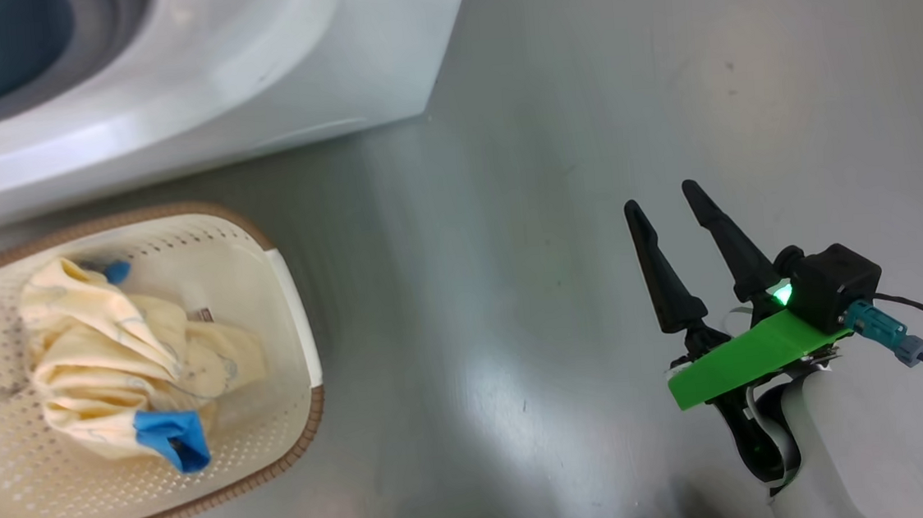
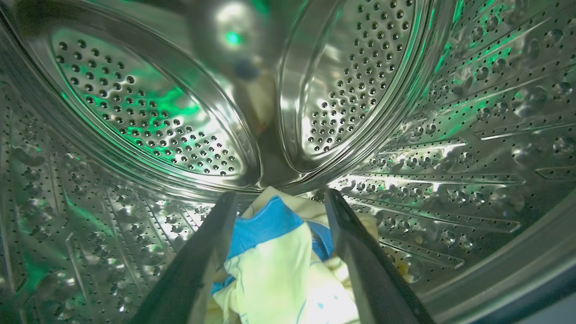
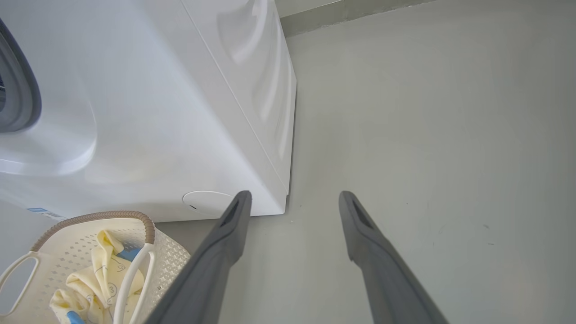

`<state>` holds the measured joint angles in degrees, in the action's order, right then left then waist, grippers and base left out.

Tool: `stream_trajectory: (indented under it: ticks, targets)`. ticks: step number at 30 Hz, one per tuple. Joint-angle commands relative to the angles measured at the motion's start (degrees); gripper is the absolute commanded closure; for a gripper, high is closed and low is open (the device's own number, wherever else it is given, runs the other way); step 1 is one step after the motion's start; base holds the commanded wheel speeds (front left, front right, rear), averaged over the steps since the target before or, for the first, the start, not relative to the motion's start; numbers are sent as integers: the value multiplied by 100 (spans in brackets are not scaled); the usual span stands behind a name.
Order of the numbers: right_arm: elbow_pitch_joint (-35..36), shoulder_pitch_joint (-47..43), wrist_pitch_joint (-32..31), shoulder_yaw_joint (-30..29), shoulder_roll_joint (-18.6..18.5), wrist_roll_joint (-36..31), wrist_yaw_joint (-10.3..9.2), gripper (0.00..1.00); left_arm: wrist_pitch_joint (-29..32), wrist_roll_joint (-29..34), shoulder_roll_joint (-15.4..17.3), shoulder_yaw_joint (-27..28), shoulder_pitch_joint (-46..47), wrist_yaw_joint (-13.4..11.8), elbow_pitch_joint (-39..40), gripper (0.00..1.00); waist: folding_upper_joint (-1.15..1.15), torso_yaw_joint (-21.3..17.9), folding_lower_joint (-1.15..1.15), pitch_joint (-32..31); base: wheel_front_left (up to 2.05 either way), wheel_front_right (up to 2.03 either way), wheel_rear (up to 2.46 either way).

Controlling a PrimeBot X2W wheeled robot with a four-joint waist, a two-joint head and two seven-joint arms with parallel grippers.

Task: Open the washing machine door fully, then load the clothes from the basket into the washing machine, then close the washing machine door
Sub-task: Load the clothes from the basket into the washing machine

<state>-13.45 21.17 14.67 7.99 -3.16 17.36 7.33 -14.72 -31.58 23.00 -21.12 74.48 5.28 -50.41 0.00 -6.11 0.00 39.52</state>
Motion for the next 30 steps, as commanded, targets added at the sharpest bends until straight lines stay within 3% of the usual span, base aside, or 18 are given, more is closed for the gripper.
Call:
stream_trajectory:
  ticks: [1,16,30]
  targets:
    - [70,-133,33,103,28,-58,16,0,-27,31,262,211,-252,-49,245,0,0,64,0,-212,0,0,0]
    - [-165,-321,33,87,28,-118,16,0,-28,227,70,993,-2050,-105,1400,0,0,152,0,-1084,0,0,0]
    - [-314,-652,33,-10,28,-216,16,0,-28,978,-282,1750,-4248,-319,3070,0,0,199,0,-2056,0,0,0]
